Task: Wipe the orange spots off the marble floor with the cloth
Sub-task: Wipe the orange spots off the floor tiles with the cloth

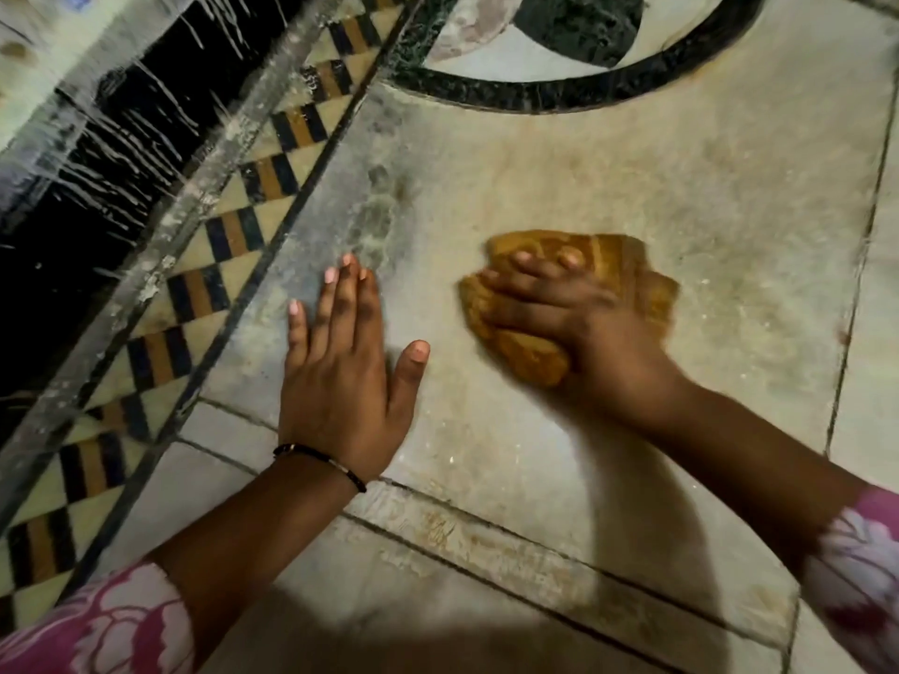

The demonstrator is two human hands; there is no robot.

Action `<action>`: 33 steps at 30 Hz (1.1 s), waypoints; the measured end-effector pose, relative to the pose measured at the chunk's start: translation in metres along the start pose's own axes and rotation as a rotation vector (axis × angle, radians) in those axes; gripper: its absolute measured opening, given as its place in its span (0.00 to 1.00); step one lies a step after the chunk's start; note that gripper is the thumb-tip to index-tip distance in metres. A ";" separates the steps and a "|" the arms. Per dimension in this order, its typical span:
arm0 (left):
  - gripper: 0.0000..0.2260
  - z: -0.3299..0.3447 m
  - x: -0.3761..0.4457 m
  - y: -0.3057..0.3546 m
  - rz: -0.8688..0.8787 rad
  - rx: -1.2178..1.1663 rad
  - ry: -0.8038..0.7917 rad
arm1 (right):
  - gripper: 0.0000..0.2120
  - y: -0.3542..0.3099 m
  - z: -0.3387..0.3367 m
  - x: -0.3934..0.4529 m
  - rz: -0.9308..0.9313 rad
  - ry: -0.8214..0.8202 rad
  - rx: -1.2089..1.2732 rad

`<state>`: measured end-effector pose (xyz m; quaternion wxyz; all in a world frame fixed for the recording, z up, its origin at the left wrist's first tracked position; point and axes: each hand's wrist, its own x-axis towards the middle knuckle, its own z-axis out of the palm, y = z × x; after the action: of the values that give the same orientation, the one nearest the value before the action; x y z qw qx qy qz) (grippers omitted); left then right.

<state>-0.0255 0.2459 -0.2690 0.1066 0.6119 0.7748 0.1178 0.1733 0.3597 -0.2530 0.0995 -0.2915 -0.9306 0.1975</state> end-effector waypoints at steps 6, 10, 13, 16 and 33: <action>0.36 0.002 0.000 0.001 -0.012 0.042 -0.016 | 0.20 0.033 -0.030 0.003 0.230 0.106 -0.025; 0.36 0.003 0.000 0.001 -0.014 0.054 -0.023 | 0.17 0.029 -0.018 0.066 0.312 0.163 -0.058; 0.36 0.002 0.001 0.002 -0.009 0.053 -0.020 | 0.17 0.002 -0.002 0.069 0.164 0.103 -0.038; 0.36 0.002 0.001 0.002 -0.015 0.044 -0.019 | 0.21 -0.022 0.005 0.013 0.067 -0.005 -0.019; 0.41 0.001 0.032 0.024 0.119 -0.058 -0.067 | 0.19 -0.016 0.001 -0.018 0.041 -0.048 -0.100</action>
<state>-0.0108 0.2822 -0.2628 0.1431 0.6572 0.7292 0.1259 0.1795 0.3372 -0.2484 0.0585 -0.3103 -0.9353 0.1596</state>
